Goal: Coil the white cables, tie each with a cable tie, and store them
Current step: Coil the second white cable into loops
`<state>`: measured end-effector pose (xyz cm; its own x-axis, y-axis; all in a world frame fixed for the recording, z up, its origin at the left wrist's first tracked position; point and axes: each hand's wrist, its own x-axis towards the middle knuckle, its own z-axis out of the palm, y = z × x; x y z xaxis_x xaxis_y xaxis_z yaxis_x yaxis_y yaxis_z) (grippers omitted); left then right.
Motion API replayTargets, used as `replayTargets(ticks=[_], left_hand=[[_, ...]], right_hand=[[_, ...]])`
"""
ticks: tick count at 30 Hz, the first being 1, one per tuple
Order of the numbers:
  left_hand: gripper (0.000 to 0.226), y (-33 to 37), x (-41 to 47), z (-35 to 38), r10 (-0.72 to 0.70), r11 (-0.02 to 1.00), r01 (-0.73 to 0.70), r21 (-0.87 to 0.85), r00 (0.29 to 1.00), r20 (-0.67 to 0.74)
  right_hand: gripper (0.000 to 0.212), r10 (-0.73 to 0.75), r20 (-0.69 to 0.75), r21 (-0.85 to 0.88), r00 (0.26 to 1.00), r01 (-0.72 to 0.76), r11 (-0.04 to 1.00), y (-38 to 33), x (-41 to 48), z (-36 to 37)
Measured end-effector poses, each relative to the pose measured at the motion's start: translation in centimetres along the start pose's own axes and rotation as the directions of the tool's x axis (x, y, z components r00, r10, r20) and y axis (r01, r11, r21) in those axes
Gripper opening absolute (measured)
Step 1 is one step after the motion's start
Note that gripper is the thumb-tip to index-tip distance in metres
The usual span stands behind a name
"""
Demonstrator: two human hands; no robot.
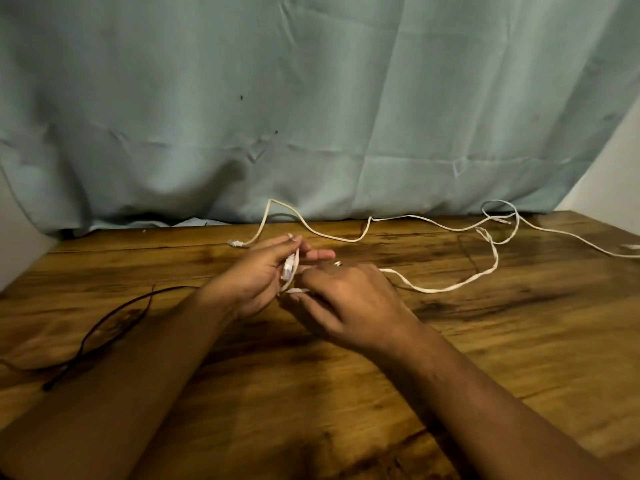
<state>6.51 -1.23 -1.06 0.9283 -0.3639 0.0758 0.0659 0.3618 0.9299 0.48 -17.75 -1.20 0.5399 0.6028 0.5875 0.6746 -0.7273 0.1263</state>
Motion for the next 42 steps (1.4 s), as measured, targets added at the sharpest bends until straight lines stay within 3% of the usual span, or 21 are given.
replayTargets(ticks=[4,9,13,18,23,30,36,42], left_hand=[[0.023,-0.7,0.1,0.0,0.006,0.991,-0.006,0.136,1.0,0.002],[0.028,-0.7,-0.3,0.0,0.01,0.938,-0.029,0.345,0.998,0.057],[0.03,-1.0,-0.4,0.4,-0.05,0.952,0.013,0.307,0.992,0.115],[0.036,-0.4,-1.0,1.0,-0.132,0.988,0.108,0.107,0.96,0.248],[0.029,0.1,-1.2,1.3,-0.16,0.978,0.198,-0.072,0.92,0.357],[0.03,0.6,-1.3,0.9,-0.207,0.923,0.335,-0.186,0.845,0.493],[0.026,1.0,-1.2,0.7,-0.088,0.915,0.213,-0.343,0.934,0.346],[0.03,2.3,-0.8,0.2,-0.003,0.892,0.015,-0.451,1.0,0.028]], right_hand=[[0.026,0.098,-0.166,0.063,0.981,-0.088,0.994,1.4,-0.1,-0.1],[0.027,0.276,-0.222,0.224,0.935,-0.227,0.948,2.7,-0.5,0.6],[0.03,0.341,-0.247,0.269,0.907,-0.274,0.923,3.2,-0.8,1.1],[0.024,0.429,-0.263,0.332,0.864,-0.336,0.881,4.4,-0.9,1.8],[0.029,0.465,-0.174,0.291,0.868,-0.406,0.866,4.3,-1.0,1.9],[0.031,0.45,-0.114,0.192,0.886,-0.425,0.885,4.2,-1.2,1.6],[0.034,0.407,0.121,-0.065,0.905,-0.402,0.913,3.1,-0.5,1.7],[0.023,0.253,0.251,-0.218,0.934,-0.2,0.955,1.5,-0.3,2.6]])
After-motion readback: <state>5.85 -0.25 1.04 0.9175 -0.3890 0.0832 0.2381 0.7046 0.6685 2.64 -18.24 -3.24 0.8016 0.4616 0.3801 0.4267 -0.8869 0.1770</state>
